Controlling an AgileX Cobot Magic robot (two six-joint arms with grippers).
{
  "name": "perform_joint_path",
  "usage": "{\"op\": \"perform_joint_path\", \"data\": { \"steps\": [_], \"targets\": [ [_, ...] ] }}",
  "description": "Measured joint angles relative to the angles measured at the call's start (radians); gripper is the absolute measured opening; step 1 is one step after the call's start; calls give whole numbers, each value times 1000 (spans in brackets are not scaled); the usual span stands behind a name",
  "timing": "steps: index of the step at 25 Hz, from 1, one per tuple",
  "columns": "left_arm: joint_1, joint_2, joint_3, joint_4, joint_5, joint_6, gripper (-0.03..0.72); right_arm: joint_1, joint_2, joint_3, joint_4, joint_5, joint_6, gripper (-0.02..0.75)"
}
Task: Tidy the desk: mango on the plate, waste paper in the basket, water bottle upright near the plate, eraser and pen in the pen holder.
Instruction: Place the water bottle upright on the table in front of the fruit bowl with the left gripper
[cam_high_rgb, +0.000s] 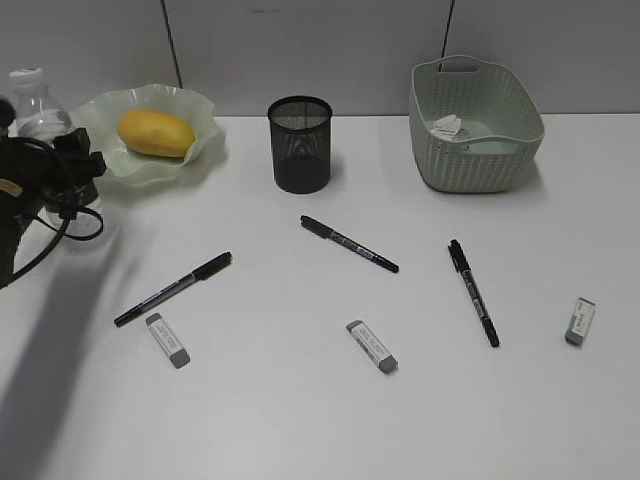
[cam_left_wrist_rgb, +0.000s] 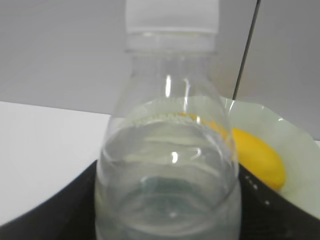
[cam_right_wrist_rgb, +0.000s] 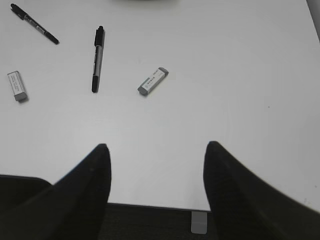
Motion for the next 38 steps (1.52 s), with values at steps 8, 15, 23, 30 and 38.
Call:
{"op": "perform_joint_path", "data": {
  "steps": [8,15,23,30,38],
  "targets": [
    [1,85,-25,0,-56,-1,517,0,0,0,0,0,0,468],
    [1,103,-27,0,-91,-4,522,0,0,0,0,-1,0,468],
    [1,103,-14,1,-105,-4,606,0,0,0,0,-2,0,468],
    [1,101,-8,5,-105,-4,622,0,0,0,0,-5,0,468],
    [1,41,85,10,-103,-4,622,0,0,0,0,-7,0,468]
  ]
}}
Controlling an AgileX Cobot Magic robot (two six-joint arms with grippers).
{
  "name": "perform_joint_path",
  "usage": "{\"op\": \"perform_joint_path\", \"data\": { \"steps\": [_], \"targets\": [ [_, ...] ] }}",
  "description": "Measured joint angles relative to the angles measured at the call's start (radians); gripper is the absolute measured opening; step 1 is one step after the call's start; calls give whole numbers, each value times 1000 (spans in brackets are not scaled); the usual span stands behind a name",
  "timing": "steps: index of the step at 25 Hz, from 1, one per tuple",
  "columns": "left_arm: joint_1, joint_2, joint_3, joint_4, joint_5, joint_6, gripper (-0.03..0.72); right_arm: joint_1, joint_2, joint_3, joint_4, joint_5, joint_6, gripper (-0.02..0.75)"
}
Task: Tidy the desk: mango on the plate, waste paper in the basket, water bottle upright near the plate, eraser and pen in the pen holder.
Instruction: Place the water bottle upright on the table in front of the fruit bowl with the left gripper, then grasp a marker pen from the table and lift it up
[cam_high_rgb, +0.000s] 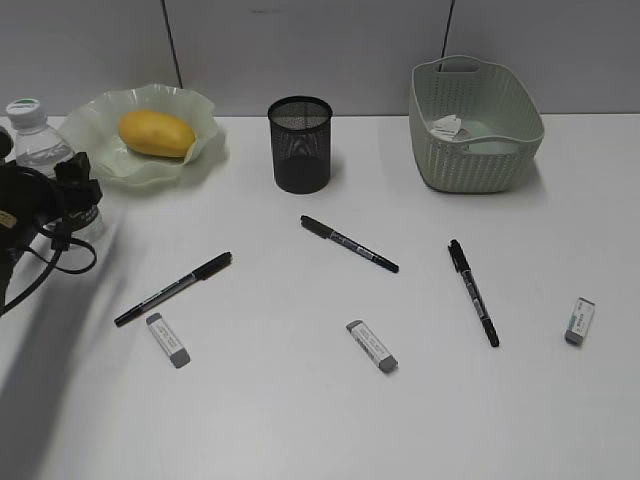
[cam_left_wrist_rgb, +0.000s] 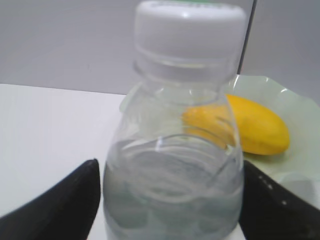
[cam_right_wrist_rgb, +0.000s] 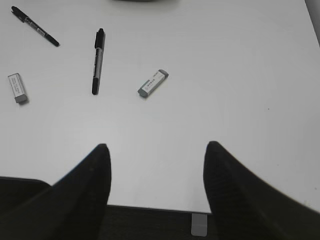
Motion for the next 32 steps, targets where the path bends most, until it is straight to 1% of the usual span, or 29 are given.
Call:
{"op": "perform_joint_path", "data": {
  "steps": [4,8,11,12,14,17,19,22,24,27,30,32],
  "targets": [
    [0,-61,85,27,0,0,624,0,0,0,0,0,0,468],
    [0,-130,190,98,6,0,624,0,0,0,0,-1,0,468],
    [0,-202,242,130,66,0,624,0,0,0,0,-1,0,468],
    [0,-237,253,135,132,0,622,0,0,0,0,-1,0,468],
    [0,-316,254,152,277,0,613,0,0,0,0,-1,0,468],
    [0,-459,197,173,619,0,580,0,0,0,0,-6,0,468],
    [0,-546,116,184,897,0,566,0,0,0,0,-15,0,468],
    [-3,-625,-15,252,1293,0,547,0,1,0,0,-40,0,468],
    [-6,-651,-92,260,1559,4,529,0,14,0,0,-60,0,468],
    [-8,-662,-183,263,1891,12,506,0,65,0,7,-98,0,468],
    [-8,-674,-212,243,2116,12,498,0,139,0,7,-137,0,468],
    [-8,-699,-213,214,2210,13,497,0,195,0,17,-169,0,468]
  ]
}}
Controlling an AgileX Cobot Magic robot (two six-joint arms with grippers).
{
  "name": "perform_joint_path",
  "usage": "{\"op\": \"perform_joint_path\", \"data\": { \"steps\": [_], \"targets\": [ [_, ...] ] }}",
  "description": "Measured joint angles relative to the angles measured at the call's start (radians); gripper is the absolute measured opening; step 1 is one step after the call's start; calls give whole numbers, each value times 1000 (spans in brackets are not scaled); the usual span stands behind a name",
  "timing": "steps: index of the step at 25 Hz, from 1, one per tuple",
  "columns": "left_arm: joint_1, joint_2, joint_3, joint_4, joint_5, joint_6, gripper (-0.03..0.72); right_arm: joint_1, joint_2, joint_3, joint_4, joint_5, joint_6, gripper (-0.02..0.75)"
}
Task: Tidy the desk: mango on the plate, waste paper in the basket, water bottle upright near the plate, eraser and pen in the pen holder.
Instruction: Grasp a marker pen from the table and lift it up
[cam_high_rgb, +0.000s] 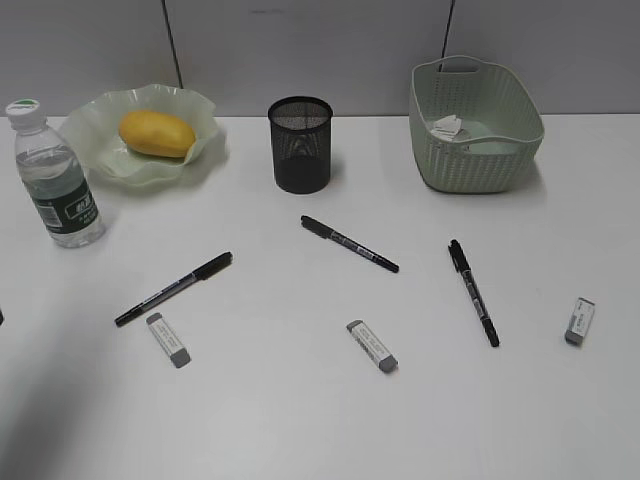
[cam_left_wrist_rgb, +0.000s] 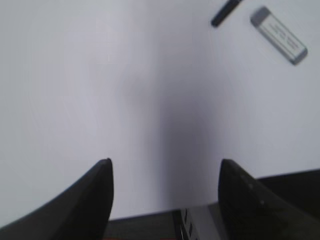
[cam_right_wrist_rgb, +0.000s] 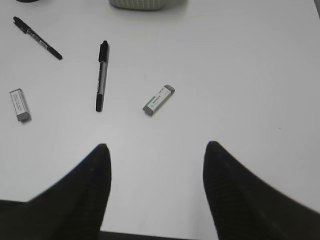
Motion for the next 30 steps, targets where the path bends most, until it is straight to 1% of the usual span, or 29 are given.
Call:
{"op": "perform_joint_path", "data": {
  "steps": [3,6,9,13,16,19,22,25,30],
  "targets": [
    [0,-74,4,-20,73,0,498,0,82,0,1,-51,0,468],
    [0,-217,45,-24,72,0,483,0,134,0,1,-72,0,468],
    [0,-422,124,-24,54,0,461,0,141,0,1,-80,0,468],
    [0,-773,231,-23,12,0,449,0,142,0,1,-115,0,468],
    [0,-990,273,-20,-16,0,446,0,149,0,1,-177,-15,468],
    [0,-1167,281,-10,-23,0,445,0,194,0,1,-248,-33,468],
    [0,-1272,281,16,-12,0,445,0,299,-13,1,-298,-35,468],
    [0,-1312,281,38,22,0,445,0,444,-51,1,-326,-36,468],
    [0,-1316,318,38,50,2,445,0,734,-199,-1,-315,-37,468]
  ]
}}
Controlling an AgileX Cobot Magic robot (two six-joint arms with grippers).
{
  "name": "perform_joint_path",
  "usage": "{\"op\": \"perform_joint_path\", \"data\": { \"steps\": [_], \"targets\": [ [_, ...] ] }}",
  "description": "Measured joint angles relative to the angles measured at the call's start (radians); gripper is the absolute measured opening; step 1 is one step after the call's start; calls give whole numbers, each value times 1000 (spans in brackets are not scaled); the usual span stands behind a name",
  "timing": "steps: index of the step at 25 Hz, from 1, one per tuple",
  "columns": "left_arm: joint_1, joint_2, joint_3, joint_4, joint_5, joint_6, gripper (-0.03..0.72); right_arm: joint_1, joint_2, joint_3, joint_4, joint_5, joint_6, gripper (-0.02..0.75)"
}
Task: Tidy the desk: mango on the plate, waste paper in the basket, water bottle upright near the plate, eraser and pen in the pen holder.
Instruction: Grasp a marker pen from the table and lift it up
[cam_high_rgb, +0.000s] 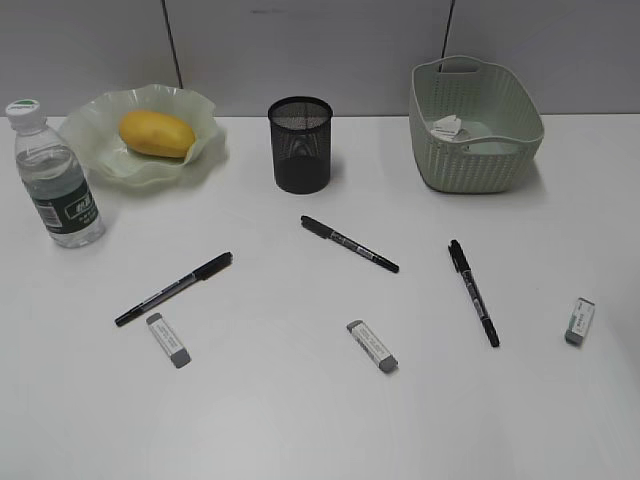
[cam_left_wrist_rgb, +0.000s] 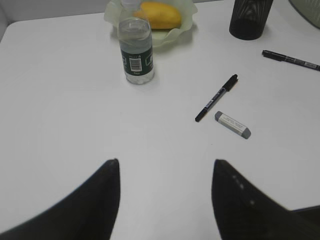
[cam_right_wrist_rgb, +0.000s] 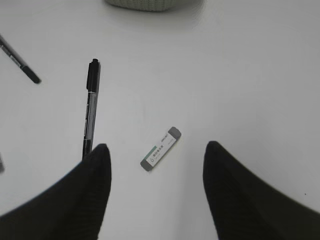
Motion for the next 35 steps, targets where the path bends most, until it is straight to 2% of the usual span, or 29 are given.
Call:
{"op": "perform_joint_path", "data": {
  "steps": [6,10,13,19,22,29,35],
  "targets": [
    [0,0,3,10,4,0,445,0,322,-290,17,152,0,468],
    [0,0,3,9,4,0,445,0,473,-436,107,241,0,468],
    [0,0,3,9,4,0,445,31,547,-511,139,272,0,468],
    [0,0,3,9,4,0,445,178,658,-589,134,285,8,468],
    [0,0,3,9,4,0,445,216,721,-601,130,291,37,468],
    [0,0,3,9,4,0,445,230,872,-601,72,294,94,463],
    [0,0,3,9,4,0,445,230,957,-603,59,230,99,421]
  ]
}}
